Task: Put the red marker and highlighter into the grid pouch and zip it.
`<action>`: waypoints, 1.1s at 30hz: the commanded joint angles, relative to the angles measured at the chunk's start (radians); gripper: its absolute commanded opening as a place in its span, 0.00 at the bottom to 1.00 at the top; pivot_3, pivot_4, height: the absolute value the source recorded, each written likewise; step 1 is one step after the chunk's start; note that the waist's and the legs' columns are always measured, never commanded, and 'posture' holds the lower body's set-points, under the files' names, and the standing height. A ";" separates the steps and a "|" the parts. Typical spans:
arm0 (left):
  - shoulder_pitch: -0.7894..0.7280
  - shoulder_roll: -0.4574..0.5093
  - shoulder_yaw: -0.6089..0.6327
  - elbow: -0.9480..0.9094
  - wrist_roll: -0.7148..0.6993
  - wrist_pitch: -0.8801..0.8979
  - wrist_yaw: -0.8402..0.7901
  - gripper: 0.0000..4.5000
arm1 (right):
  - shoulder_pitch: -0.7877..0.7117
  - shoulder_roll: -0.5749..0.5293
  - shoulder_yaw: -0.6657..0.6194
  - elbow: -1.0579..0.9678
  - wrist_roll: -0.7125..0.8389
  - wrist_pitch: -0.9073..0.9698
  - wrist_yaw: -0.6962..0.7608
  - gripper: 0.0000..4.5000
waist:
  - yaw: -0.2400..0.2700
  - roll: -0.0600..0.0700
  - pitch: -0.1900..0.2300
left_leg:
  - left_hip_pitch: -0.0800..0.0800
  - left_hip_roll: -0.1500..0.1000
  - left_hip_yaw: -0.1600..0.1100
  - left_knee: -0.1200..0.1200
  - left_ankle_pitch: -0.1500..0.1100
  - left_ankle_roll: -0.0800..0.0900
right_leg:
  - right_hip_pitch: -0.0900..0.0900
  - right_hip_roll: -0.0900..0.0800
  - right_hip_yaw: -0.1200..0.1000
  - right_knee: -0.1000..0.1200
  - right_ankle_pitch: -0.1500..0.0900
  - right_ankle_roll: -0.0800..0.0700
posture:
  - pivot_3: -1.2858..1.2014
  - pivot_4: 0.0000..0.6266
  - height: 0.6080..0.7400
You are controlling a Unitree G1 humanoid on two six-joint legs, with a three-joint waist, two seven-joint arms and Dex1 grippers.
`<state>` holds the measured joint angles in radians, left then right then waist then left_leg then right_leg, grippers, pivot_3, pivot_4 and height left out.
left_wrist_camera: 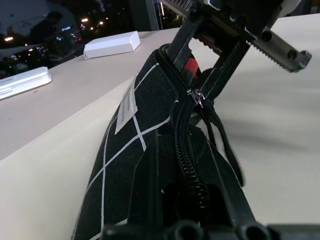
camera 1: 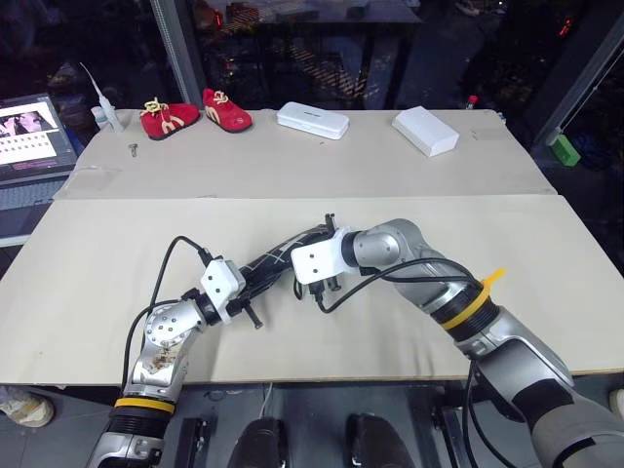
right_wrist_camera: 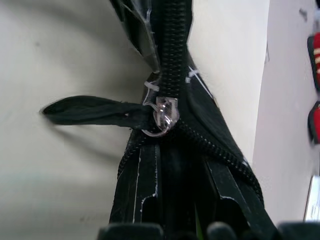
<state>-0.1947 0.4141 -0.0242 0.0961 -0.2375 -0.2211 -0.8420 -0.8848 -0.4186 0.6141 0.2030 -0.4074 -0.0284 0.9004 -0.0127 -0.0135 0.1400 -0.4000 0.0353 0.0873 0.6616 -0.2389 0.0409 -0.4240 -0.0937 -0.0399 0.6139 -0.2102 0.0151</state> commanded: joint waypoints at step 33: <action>-0.005 0.001 0.006 -0.051 -0.010 -0.014 0.001 0.00 | 0.243 -0.032 -0.359 -0.224 0.701 0.930 0.017 0.83 | 0.000 0.000 0.000 | 0.002 0.007 0.001 0.000 0.000 0.000 | -0.001 0.003 0.002 0.001 0.002 -0.004 | 0.52 0.24 1.00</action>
<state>-0.1927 0.4163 -0.0211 0.0763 -0.2379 -0.2204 -0.8441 -0.6160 -0.4715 0.2640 -0.0187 0.3086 0.8719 0.9915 -0.0129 -0.0138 0.1400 -0.3993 0.0415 0.0885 0.6615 -0.2386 0.0402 -0.4249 -0.0909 -0.0385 0.6146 -0.2082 0.0114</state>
